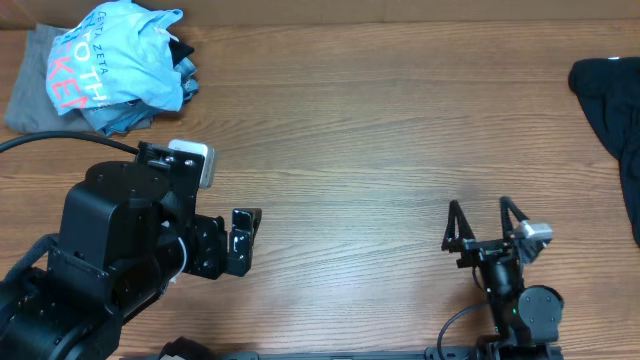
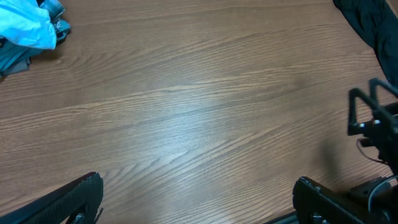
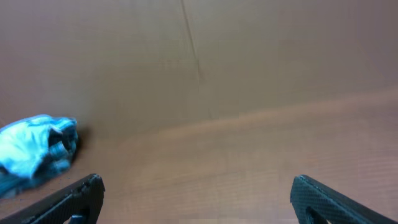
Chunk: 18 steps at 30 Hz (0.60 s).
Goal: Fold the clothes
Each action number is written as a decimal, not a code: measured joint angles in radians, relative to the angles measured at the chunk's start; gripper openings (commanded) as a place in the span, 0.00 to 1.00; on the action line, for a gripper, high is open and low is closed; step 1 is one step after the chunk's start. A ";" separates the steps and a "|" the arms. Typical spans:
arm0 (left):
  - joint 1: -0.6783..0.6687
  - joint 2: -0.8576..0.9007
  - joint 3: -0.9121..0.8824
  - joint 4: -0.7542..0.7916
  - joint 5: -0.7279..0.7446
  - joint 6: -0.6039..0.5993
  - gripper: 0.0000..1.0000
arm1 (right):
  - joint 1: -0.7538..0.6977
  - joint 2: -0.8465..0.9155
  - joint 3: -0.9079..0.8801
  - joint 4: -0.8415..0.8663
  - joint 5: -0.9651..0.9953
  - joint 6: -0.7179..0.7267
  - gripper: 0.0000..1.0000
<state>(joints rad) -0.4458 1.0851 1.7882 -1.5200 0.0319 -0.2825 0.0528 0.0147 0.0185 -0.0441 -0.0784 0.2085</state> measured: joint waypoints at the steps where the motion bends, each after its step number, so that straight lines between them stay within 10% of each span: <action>1: 0.000 0.000 0.000 0.000 0.000 0.000 1.00 | 0.000 0.000 0.000 -0.022 0.000 0.000 1.00; 18: 0.000 0.000 0.000 0.000 0.000 0.000 1.00 | 0.000 0.000 0.000 -0.035 0.000 0.000 1.00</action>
<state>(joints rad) -0.4458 1.0851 1.7882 -1.5200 0.0319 -0.2829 0.0528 0.0147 0.0185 -0.0792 -0.0784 0.2089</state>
